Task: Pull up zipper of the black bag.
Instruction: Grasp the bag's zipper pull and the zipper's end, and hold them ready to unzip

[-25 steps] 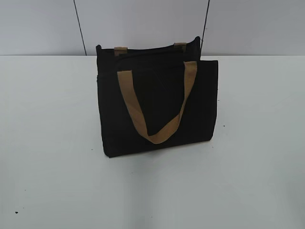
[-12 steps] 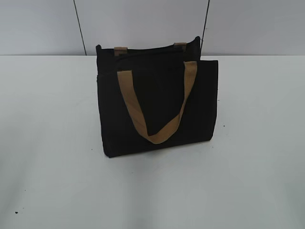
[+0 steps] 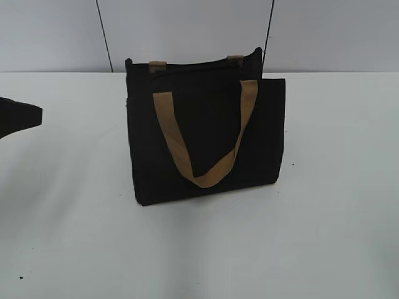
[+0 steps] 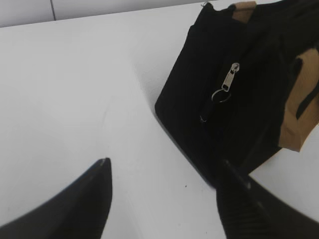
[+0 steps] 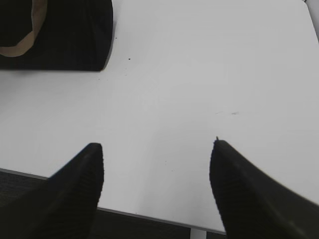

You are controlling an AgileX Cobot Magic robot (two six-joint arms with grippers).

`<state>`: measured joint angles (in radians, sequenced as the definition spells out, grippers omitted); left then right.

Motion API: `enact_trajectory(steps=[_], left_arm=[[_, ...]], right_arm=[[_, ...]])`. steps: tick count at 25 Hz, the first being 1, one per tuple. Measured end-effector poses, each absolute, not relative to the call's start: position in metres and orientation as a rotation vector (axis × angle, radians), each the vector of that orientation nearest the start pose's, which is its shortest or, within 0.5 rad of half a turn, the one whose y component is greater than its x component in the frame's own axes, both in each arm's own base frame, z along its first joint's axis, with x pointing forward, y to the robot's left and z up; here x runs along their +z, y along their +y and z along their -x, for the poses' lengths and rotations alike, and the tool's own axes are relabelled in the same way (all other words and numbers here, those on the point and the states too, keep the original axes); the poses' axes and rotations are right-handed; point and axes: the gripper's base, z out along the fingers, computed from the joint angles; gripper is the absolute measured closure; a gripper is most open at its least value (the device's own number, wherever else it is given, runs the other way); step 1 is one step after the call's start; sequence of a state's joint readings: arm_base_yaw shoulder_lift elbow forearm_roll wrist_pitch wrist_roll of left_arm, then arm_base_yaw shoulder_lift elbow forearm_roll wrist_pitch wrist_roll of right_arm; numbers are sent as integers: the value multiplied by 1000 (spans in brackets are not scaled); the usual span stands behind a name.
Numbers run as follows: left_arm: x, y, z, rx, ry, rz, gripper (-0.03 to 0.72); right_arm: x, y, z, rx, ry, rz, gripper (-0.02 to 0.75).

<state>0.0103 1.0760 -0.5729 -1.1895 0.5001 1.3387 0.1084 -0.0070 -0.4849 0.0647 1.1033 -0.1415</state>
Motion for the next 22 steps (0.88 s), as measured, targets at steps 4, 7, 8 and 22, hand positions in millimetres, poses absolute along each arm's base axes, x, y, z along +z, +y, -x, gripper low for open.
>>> enact_trajectory(steps=[4, 7, 8, 22], left_arm=[[239, -32, -237, -495, 2059, -564, 181], [219, -23, -257, -486, 2052, -615, 181], [213, -20, -264, -479, 2053, -621, 181], [146, -41, -316, -647, 1821, -980, 249]], right_arm=[[270, 5, 7, 58, 2077, 265, 227], [270, 5, 7, 58, 2077, 265, 227], [270, 5, 7, 58, 2077, 265, 227], [270, 5, 7, 58, 2077, 265, 227]])
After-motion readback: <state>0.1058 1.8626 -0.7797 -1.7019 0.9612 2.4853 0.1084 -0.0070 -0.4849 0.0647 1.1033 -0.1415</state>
